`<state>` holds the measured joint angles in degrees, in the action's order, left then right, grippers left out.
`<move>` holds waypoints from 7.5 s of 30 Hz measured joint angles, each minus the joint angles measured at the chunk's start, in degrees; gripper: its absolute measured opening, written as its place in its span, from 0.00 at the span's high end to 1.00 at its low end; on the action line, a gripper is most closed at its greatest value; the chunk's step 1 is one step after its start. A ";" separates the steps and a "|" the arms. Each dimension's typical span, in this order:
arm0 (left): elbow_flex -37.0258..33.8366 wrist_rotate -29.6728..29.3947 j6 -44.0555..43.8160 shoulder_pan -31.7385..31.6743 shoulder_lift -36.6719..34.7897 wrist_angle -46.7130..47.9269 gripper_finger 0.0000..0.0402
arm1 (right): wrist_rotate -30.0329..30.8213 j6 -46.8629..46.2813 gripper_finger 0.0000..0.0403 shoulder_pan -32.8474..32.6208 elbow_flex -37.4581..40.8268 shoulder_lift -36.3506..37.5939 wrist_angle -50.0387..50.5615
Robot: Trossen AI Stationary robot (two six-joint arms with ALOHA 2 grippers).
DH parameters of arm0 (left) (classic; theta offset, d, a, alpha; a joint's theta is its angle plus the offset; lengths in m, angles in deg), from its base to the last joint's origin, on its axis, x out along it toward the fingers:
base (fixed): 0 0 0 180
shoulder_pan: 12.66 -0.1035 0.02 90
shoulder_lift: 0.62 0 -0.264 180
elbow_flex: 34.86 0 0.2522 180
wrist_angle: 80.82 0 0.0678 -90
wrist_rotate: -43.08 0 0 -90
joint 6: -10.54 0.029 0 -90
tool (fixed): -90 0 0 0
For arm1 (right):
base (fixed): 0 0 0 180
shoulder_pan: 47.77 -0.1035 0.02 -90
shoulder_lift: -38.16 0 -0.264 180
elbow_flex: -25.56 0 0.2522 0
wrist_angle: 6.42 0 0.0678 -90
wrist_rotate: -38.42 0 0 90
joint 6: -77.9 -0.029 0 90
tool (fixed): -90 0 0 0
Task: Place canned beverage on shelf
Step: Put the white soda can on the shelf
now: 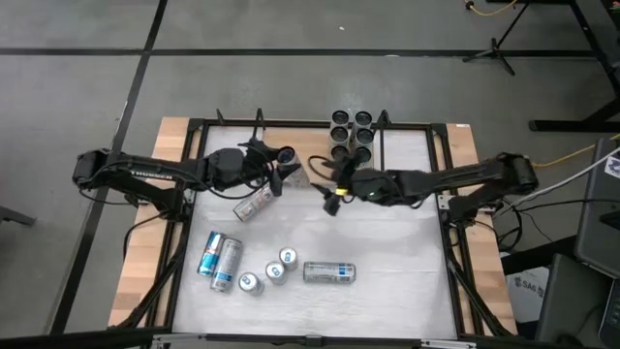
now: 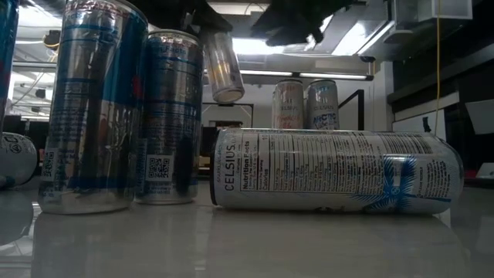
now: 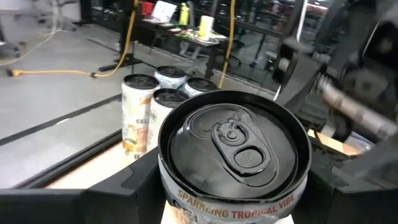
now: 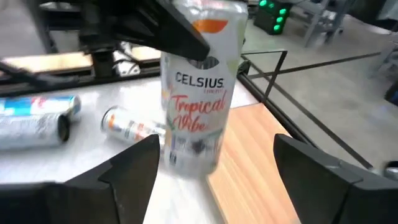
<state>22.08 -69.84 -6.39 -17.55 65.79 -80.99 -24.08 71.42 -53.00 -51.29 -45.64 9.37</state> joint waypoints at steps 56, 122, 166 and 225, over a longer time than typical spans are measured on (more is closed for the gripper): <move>32.11 63.85 38.14 -39.26 40.15 3.77 0.41 | -23.97 2.30 0.25 0.00 0.00 26.25 26.47; 32.00 57.02 36.76 -38.13 45.09 2.93 0.14 | -24.08 2.52 0.25 0.00 0.00 26.25 26.93; 32.09 39.25 30.57 -32.76 41.42 4.01 0.13 | -24.11 2.50 0.25 0.00 0.00 26.23 29.50; 32.09 39.88 31.04 -31.42 41.51 6.04 0.39 | -24.11 2.52 0.25 0.01 0.00 26.23 29.66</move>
<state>54.16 -29.96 24.65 -48.96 107.30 -74.95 -48.18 73.93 -52.99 -51.29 -19.40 39.03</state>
